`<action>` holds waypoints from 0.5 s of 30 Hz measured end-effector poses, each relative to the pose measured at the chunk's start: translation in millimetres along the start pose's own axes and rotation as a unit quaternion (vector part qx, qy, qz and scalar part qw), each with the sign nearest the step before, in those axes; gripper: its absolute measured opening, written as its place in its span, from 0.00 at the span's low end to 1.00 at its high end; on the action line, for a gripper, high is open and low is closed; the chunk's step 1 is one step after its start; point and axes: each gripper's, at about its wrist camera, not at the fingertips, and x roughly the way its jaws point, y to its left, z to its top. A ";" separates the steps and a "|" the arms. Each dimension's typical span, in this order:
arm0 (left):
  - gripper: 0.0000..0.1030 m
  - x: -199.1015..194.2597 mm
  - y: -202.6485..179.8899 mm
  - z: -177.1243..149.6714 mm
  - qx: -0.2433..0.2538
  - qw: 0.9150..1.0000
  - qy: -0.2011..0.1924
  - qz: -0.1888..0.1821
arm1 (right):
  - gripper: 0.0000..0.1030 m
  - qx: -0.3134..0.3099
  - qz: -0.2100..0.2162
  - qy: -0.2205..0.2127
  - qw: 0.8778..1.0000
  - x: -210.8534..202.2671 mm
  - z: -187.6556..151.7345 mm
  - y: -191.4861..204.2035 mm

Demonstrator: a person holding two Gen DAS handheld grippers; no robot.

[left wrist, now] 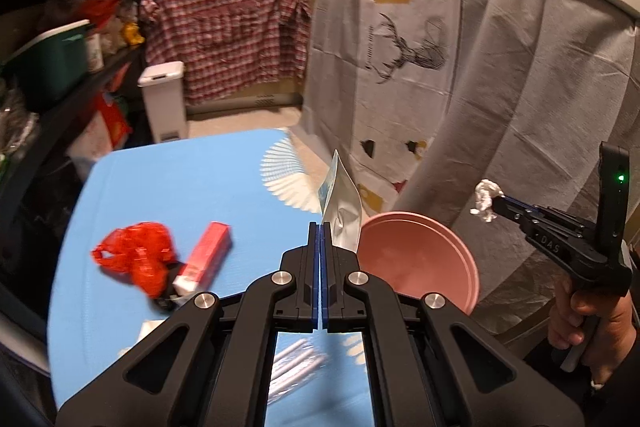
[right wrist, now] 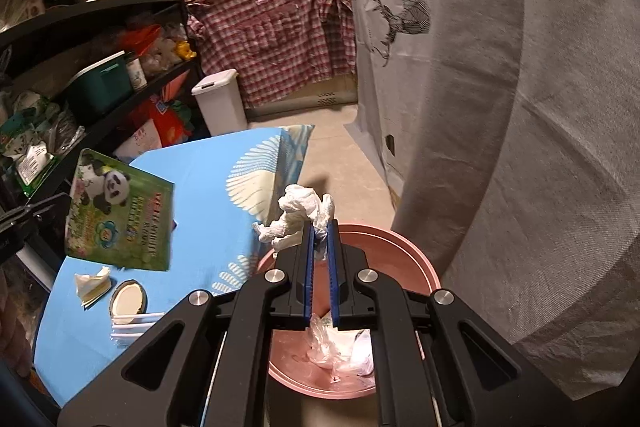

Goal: Collect trash
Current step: 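Carry the tissue and green wrapper with both tools over the pink bin, then open both tools over the pink bin to drop the tissue and wrapper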

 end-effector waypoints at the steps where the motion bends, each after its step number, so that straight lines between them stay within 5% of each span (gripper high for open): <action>1: 0.00 3.8 -4.2 0.8 0.001 1.000 0.002 -0.005 | 0.07 0.001 -0.002 0.001 1.000 0.5 -0.2 -1.4; 15: 0.00 69.4 -55.9 -4.1 0.035 0.996 0.049 -0.060 | 0.07 0.006 -0.007 0.024 1.000 17.1 -2.6 -11.8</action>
